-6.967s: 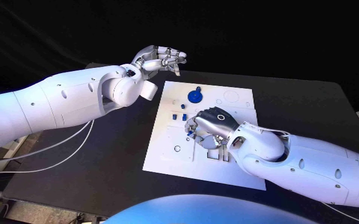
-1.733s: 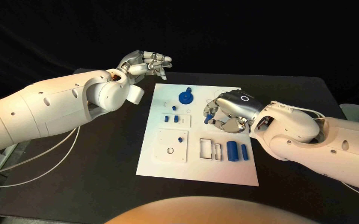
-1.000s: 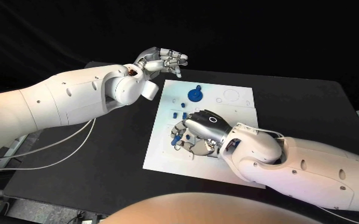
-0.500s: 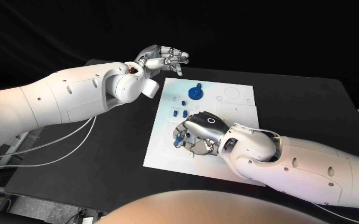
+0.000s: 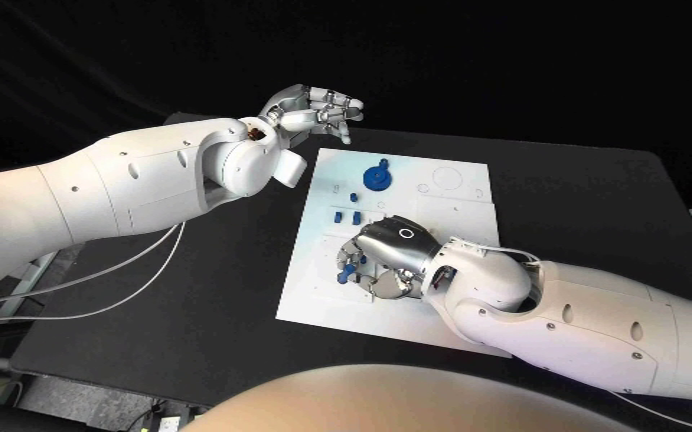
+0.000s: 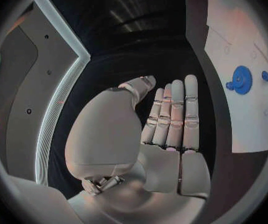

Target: Assemble the parts on the task board

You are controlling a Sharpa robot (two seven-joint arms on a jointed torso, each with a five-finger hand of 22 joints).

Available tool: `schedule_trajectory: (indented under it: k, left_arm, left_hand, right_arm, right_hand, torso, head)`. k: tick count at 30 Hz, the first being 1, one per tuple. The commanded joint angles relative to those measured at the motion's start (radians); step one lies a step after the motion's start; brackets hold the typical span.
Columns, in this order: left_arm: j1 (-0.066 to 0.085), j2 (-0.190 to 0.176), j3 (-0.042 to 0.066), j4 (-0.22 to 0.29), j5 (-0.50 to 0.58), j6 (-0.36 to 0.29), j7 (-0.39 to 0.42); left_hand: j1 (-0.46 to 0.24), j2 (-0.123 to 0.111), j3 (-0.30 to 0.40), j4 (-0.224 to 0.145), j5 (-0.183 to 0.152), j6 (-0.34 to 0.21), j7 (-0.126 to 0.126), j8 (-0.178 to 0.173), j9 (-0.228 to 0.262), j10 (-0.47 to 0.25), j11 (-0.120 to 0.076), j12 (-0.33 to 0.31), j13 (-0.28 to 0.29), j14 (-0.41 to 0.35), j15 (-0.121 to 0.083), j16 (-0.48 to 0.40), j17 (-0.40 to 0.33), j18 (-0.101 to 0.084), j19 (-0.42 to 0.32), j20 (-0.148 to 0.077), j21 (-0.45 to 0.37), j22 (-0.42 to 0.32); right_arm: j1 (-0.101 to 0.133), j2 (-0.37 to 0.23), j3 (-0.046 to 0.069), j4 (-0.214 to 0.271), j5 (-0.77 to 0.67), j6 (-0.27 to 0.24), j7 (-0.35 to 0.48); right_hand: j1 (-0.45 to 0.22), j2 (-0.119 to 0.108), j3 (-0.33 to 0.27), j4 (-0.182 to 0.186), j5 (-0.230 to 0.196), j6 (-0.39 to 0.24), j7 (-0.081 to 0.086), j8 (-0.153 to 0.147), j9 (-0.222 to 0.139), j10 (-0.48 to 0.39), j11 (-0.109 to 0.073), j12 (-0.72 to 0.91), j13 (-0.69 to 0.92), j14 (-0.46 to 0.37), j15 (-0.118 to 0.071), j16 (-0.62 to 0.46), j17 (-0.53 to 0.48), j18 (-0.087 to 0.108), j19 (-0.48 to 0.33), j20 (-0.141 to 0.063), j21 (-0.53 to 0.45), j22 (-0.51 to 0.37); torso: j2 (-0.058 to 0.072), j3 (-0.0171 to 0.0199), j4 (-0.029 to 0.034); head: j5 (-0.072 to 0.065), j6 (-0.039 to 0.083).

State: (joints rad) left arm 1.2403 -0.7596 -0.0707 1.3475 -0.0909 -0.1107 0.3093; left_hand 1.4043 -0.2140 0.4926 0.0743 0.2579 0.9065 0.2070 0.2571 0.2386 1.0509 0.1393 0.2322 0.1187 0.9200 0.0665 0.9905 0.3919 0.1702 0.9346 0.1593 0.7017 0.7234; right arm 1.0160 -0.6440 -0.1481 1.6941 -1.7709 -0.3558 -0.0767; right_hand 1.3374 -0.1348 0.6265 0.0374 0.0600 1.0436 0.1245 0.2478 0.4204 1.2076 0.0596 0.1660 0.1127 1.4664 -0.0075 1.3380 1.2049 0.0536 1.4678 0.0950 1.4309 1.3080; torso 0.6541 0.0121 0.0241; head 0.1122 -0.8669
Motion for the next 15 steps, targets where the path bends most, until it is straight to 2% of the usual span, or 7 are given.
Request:
schedule_trajectory:
  k: [1, 6, 15]
  left_arm:
    - [0.0, 0.001, 0.001, 0.001, 0.007, 0.015, 0.004]
    - [0.0, 0.0, 0.001, 0.001, 0.007, 0.015, 0.004]
    - [0.0, 0.0, 0.0, 0.002, 0.007, 0.015, 0.003]
  left_hand:
    - [-0.001, 0.013, -0.003, 0.004, -0.001, -0.009, -0.001, 0.004, -0.001, -0.006, 0.002, -0.002, -0.001, -0.001, 0.005, -0.003, -0.001, 0.012, 0.005, 0.0, -0.006, -0.001]
    - [-0.001, 0.013, -0.003, 0.004, -0.001, -0.009, -0.001, 0.004, -0.001, -0.006, 0.002, -0.002, -0.001, -0.001, 0.005, -0.003, -0.001, 0.012, 0.005, 0.0, -0.006, -0.001]
    - [-0.002, 0.013, -0.003, 0.005, -0.001, -0.01, -0.001, 0.005, -0.001, -0.006, 0.002, -0.002, -0.001, -0.001, 0.005, -0.003, -0.001, 0.012, 0.005, 0.001, -0.007, -0.002]
  right_arm:
    - [-0.001, 0.003, 0.0, -0.001, -0.033, 0.025, -0.016]
    - [-0.001, 0.007, -0.001, -0.003, -0.056, 0.036, -0.031]
    - [-0.001, 0.029, -0.005, -0.006, -0.089, 0.053, -0.047]
  right_hand:
    - [-0.003, 0.004, 0.0, -0.004, 0.002, 0.005, 0.0, 0.018, 0.042, 0.005, 0.003, -0.006, 0.001, 0.036, -0.008, 0.003, -0.001, -0.016, 0.025, -0.007, -0.005, 0.17]
    - [-0.004, 0.004, 0.0, -0.004, 0.002, 0.004, 0.0, 0.018, 0.043, 0.005, 0.003, -0.006, 0.002, 0.036, -0.008, 0.003, -0.001, -0.016, 0.025, -0.006, -0.004, 0.171]
    - [-0.021, -0.012, -0.005, -0.006, 0.0, -0.008, 0.004, 0.017, 0.048, 0.0, 0.007, -0.016, 0.003, 0.034, -0.005, 0.0, -0.007, -0.014, 0.02, -0.004, -0.014, 0.166]
  torso:
    - [0.0, -0.0005, 0.0004]
    - [0.0, -0.0003, 0.001]
    - [0.0, -0.0003, 0.0004]
  head:
    - [0.0, -0.001]
    - [-0.001, 0.0]
    - [-0.002, 0.0]
